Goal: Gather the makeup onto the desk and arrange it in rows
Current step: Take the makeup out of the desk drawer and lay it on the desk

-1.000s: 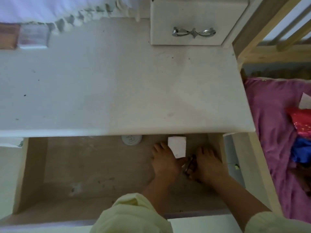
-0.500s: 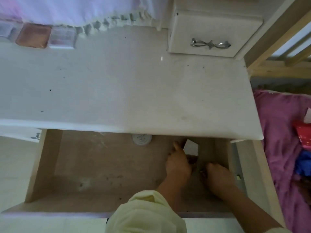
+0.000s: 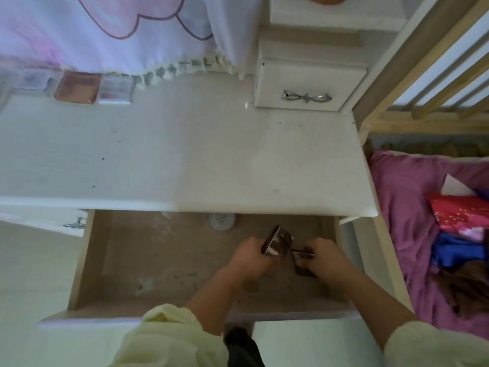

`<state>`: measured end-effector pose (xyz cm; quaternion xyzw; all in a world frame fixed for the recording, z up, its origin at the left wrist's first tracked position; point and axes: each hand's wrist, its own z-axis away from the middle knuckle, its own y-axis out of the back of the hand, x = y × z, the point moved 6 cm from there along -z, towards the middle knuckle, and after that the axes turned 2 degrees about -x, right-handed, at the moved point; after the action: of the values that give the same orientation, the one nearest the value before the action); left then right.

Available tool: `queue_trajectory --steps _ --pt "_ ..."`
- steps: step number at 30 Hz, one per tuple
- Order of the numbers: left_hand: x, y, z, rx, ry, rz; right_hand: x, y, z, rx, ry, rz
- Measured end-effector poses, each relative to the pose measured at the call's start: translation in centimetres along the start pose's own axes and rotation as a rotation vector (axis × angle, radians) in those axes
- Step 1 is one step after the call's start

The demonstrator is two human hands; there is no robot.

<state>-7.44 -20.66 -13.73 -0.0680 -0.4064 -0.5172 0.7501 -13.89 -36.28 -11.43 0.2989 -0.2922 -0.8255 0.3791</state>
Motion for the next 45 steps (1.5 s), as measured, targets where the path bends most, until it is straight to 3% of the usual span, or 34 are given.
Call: queue_trajectory --steps 4,7,13,16,22,27,33,38,45 --pt "0.7 4.2 4.6 -0.153 0.021 0.297 -4.0 4.3 1.0 -0.1 0.083 -0.114" --pt "1.5 8.3 7.2 -0.134 0.023 0.536 -7.8 7.6 1.4 -0.127 0.176 -0.162" --pt "2.9 16.8 7.5 -0.093 -0.036 0.92 -15.8 13.8 -0.9 0.102 0.217 -0.363" --pt "3.0 21.5 6.7 -0.01 -0.02 0.95 -19.2 15.1 -3.1 0.196 0.195 -0.488" --pt "2.5 30.0 2.9 0.23 0.091 0.768 -24.1 15.5 -9.0 0.255 0.095 -0.608" --pt "2.5 35.5 -1.8 0.429 0.079 0.059 -26.8 16.4 -13.6 0.291 0.026 -0.764" --pt "3.3 36.4 -4.3 0.655 0.068 -0.434 -27.8 16.8 -17.2 0.315 -0.013 -0.771" --pt "3.8 35.7 -5.7 0.64 0.058 -0.722 -27.6 16.4 -19.0 0.287 -0.05 -0.954" --pt "3.1 35.9 -5.3 0.498 -0.029 -0.747 -28.6 16.7 -19.6 0.318 0.013 -0.553"
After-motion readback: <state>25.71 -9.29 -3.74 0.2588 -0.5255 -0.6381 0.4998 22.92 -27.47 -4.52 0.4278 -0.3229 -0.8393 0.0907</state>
